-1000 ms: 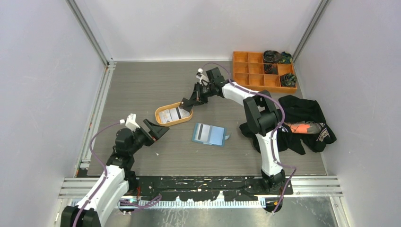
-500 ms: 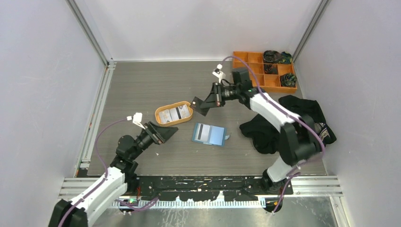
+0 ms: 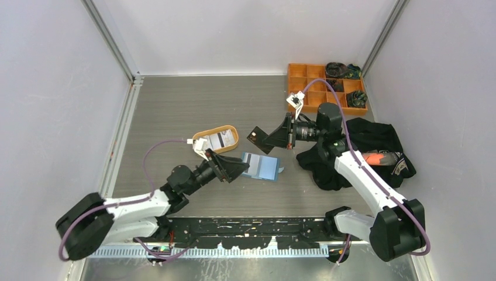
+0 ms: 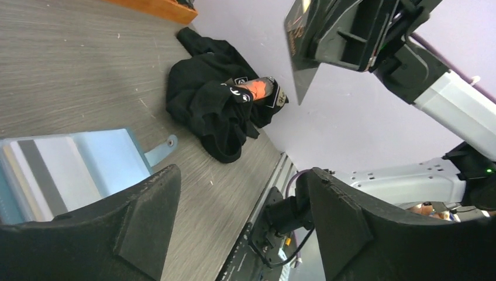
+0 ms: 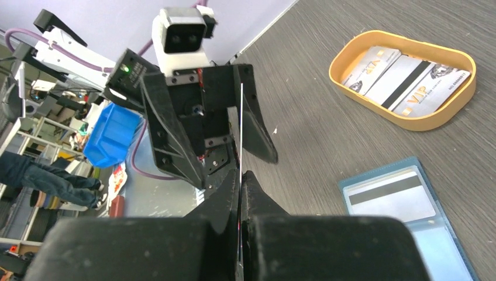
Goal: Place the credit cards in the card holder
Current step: Pick up the credit card from the storage box, then insert the credit card into the card holder.
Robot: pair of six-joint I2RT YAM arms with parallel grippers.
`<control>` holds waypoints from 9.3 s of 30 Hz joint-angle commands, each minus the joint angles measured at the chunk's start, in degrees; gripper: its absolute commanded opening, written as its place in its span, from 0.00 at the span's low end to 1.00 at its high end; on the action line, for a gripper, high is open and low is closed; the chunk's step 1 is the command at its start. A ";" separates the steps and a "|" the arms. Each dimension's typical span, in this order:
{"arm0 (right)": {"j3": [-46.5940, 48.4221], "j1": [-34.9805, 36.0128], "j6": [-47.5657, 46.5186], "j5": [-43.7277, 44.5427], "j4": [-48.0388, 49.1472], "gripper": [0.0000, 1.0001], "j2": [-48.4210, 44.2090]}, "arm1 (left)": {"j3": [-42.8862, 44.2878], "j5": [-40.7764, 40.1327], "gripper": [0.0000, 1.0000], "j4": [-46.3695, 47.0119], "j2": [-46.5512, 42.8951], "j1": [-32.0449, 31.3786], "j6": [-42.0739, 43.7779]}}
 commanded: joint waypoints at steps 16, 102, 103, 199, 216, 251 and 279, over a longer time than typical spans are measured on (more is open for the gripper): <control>-0.89 1.64 3.47 -4.18 10.18 0.01 -0.74 | 9.22 -7.95 0.50 26.79 14.52 -2.05 4.45; 4.94 8.87 -22.61 -11.47 -17.86 0.01 6.74 | 10.91 25.91 0.50 -6.51 1.84 7.97 11.42; 4.86 8.86 -22.73 -11.45 -17.86 0.01 6.81 | 11.23 25.95 0.47 -6.34 2.33 7.92 11.44; 14.05 8.60 -40.36 38.23 -39.16 0.33 31.01 | 11.94 -12.22 0.00 8.22 44.46 3.66 -17.45; 15.20 8.60 -39.27 40.09 -40.89 0.32 34.84 | 12.20 -10.86 0.00 14.43 49.76 2.18 -21.72; 13.08 6.74 -29.46 49.77 -32.54 0.38 30.50 | 17.00 -12.84 0.00 -7.14 46.40 -0.13 -27.08; 15.66 6.72 -26.46 51.38 -35.82 0.24 36.74 | 19.15 -8.29 0.00 -11.18 45.42 0.57 -26.67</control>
